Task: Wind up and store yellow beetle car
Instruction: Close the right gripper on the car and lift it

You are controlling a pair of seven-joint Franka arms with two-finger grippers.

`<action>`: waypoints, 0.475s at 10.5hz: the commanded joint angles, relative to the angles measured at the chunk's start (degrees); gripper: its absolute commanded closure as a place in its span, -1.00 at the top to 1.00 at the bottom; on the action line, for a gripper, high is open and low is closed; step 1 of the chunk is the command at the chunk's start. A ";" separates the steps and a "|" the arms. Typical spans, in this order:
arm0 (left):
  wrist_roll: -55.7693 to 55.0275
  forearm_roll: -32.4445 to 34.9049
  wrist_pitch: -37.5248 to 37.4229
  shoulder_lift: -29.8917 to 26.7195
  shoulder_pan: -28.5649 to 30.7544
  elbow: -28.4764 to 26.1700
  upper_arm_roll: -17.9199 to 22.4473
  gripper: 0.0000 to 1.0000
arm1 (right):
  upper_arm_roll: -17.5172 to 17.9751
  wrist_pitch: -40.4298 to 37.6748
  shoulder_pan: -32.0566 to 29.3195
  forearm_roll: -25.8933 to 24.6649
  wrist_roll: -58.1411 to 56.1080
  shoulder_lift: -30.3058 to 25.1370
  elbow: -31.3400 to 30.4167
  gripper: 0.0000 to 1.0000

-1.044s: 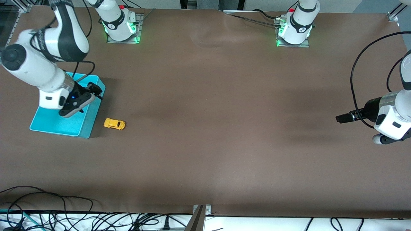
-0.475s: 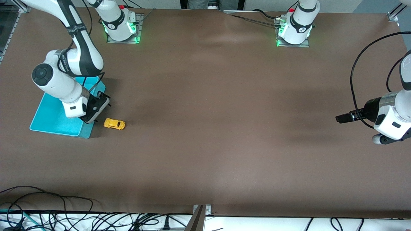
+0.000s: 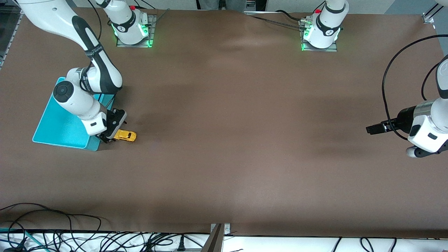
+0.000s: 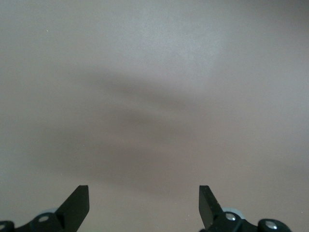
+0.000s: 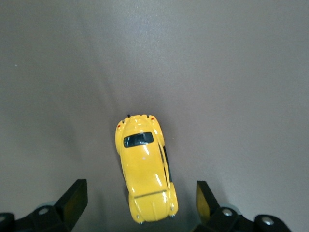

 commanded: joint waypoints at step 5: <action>1.06 0.70 -0.63 -0.32 0.06 0.35 0.06 1.00 | 2.25 6.62 -1.04 -0.84 -0.59 3.12 -1.74 0.87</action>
